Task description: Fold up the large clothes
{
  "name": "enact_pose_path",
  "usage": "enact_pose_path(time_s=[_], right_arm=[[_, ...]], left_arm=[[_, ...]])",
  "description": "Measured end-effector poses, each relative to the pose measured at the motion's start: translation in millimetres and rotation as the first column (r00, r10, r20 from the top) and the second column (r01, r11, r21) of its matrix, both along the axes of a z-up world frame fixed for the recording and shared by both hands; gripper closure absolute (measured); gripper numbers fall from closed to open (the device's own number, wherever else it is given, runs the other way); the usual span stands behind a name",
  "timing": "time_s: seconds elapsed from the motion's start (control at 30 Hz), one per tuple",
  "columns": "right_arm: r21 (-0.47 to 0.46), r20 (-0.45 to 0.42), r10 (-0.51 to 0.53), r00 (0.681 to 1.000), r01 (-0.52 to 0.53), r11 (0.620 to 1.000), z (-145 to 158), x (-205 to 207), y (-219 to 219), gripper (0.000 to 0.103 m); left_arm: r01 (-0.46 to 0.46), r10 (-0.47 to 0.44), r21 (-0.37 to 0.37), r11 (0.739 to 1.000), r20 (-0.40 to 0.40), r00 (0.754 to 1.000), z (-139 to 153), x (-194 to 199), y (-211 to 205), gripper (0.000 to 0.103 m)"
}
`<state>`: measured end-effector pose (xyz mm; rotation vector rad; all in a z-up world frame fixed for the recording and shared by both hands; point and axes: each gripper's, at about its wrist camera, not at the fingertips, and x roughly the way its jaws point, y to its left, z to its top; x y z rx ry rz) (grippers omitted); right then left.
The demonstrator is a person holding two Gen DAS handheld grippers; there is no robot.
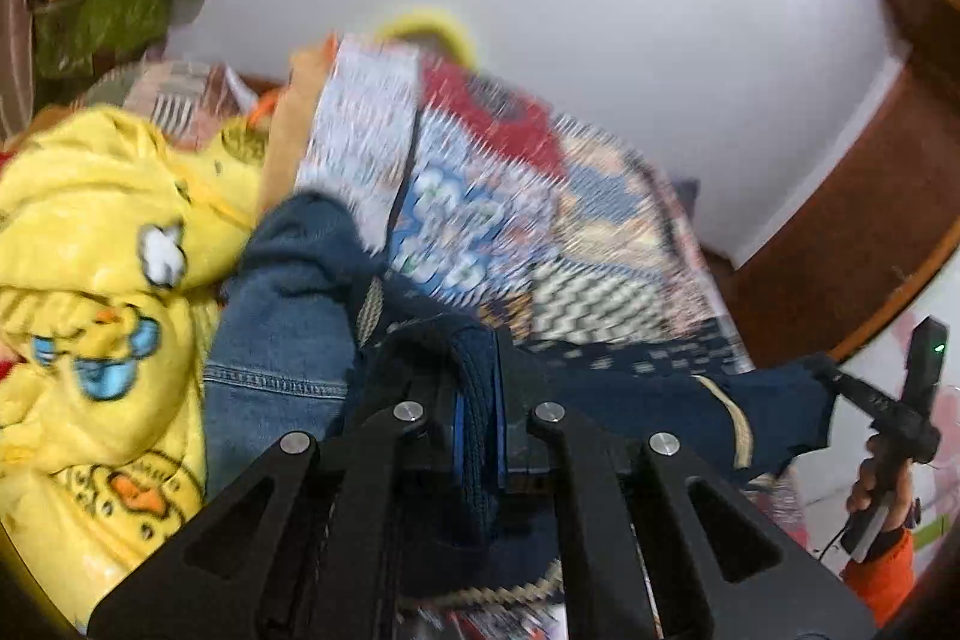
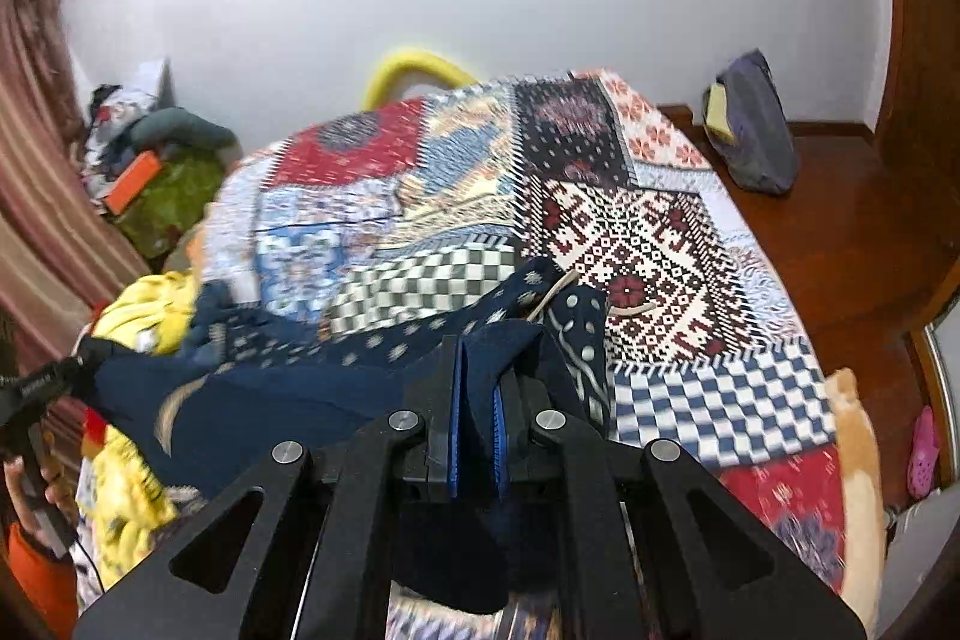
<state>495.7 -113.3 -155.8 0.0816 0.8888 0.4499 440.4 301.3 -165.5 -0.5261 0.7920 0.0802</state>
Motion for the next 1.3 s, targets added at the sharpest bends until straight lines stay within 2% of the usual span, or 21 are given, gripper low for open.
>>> enact_pose_path(time_s=[0.07,0.2,0.27,0.37,0.47,0.5,0.53,0.57,0.6,0.67,0.8,0.87,0.93,1.03,1.17,1.23,1.3], right_arm=[[-0.002,-0.041,-0.019,0.999,0.019,1.0,-21,16,0,0.096],[0.034,-0.139,-0.036,0.99,0.041,0.999,-60,38,-8,0.096],[0.035,-0.136,-0.012,0.991,0.017,0.999,-67,38,-12,0.095],[0.005,-0.108,0.038,0.993,-0.038,0.999,-61,30,-14,0.093],[-0.043,-0.093,0.068,0.993,-0.072,0.996,-48,22,-19,0.088],[-0.081,-0.074,0.045,0.996,-0.051,0.995,-42,19,-21,0.086],[-0.159,-0.029,-0.008,1.0,0.003,0.987,-36,16,-24,0.08],[-0.212,0.022,-0.036,0.999,0.04,0.977,-29,10,-27,0.077],[-0.235,0.068,-0.032,0.997,0.047,0.971,-20,2,-31,0.077],[-0.22,0.088,0.011,0.996,0.009,0.975,-7,-14,-36,0.077],[-0.16,0.061,0.078,0.995,-0.067,0.985,9,-46,-35,0.075],[-0.138,0.047,0.11,0.993,-0.103,0.985,12,-61,-28,0.064],[-0.124,0.048,0.146,0.988,-0.139,0.983,11,-75,-18,0.058],[-0.121,0.025,0.197,0.98,-0.193,0.974,2,-87,4,0.057],[-0.134,-0.018,0.249,0.968,-0.249,0.959,-24,-89,34,0.057],[-0.17,-0.031,0.252,0.967,-0.254,0.952,-38,-84,47,0.057],[-0.22,-0.046,0.247,0.968,-0.251,0.943,-53,-74,58,0.057]], left_arm=[[0.003,-0.003,0.007,1.0,-0.079,0.997,-32,26,3,0.097],[0.014,-0.007,0.043,0.999,-0.161,0.987,-78,52,0,0.097],[0.031,-0.017,0.07,0.997,-0.198,0.98,-95,60,-2,0.097],[0.06,-0.041,0.068,0.996,-0.242,0.969,-107,63,-5,0.093],[0.137,-0.104,0.099,0.986,-0.283,0.953,-105,62,-13,0.093],[0.152,-0.113,0.114,0.982,-0.293,0.949,-103,62,-15,0.091],[0.169,-0.117,0.146,0.975,-0.309,0.944,-95,59,-19,0.089],[0.175,-0.115,0.167,0.97,-0.318,0.941,-89,56,-21,0.081],[0.179,-0.109,0.193,0.965,-0.326,0.939,-80,52,-24,0.065],[0.162,-0.085,0.249,0.955,-0.293,0.952,-58,41,-27,0.043],[0.15,-0.096,0.292,0.945,-0.191,0.977,-16,17,-34,0.034],[0.145,-0.105,0.285,0.947,-0.153,0.983,0,4,-40,0.029],[0.156,-0.118,0.296,0.942,-0.142,0.983,4,-4,-50,0.022],[0.197,-0.155,0.298,0.934,-0.16,0.975,-2,-11,-68,0.021],[0.269,-0.21,0.28,0.922,-0.221,0.952,-33,-7,-95,0.021],[0.278,-0.201,0.32,0.906,-0.253,0.946,-50,-2,-105,0.021],[0.285,-0.178,0.386,0.877,-0.291,0.94,-72,10,-112,0.021]])
